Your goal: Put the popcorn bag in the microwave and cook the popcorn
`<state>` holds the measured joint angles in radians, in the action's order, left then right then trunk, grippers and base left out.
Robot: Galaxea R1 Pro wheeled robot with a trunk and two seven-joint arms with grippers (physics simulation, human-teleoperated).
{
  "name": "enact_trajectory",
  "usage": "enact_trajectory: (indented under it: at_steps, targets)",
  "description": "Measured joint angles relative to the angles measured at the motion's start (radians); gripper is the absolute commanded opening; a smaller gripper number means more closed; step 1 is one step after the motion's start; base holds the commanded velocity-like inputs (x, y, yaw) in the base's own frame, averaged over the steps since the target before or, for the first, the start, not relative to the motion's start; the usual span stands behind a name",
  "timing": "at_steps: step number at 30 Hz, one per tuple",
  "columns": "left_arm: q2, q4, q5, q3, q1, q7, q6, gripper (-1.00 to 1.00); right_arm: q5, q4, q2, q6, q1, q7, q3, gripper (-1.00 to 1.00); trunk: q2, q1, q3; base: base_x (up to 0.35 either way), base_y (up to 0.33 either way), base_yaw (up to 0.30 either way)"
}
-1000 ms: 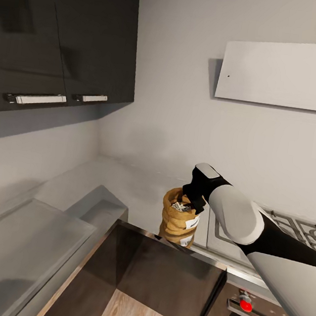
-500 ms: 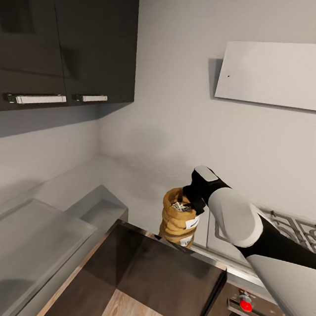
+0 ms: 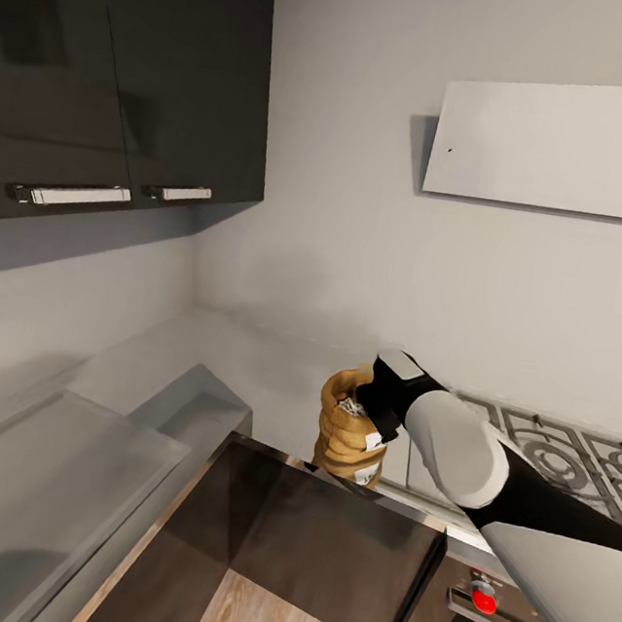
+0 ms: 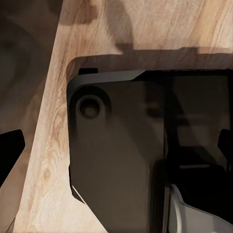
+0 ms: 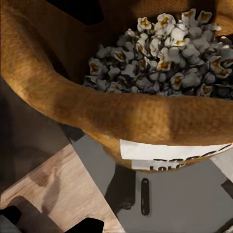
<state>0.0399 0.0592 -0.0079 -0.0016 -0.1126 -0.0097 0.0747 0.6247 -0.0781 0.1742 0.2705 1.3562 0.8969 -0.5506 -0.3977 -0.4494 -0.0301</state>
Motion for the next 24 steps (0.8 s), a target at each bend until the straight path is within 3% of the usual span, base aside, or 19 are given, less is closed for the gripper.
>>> enact_trajectory:
  at_steps: [20, 21, 24]
  targets:
    - [0.0, 0.0, 0.0, 0.001, 0.0, 0.0, 0.0, 1.0, -0.012, -0.002, 0.0, 0.0, -0.022, -0.021, 0.009, 1.0, 0.0, 0.0, 0.0, 0.0, 0.0, 0.0]
    - [0.0, 0.0, 0.0, 0.001, 0.0, -0.001, 0.0, 1.0, -0.012, -0.003, 0.0, 0.0, -0.022, -0.02, 0.009, -1.0, 0.0, 0.0, 0.0, 0.0, 0.0, 0.0]
    - [-0.001, 0.0, 0.0, 0.001, 0.0, -0.001, 0.0, 1.0, -0.012, -0.004, 0.0, 0.0, -0.021, -0.021, 0.01, -1.0, 0.0, 0.0, 0.0, 0.0, 0.0, 0.0]
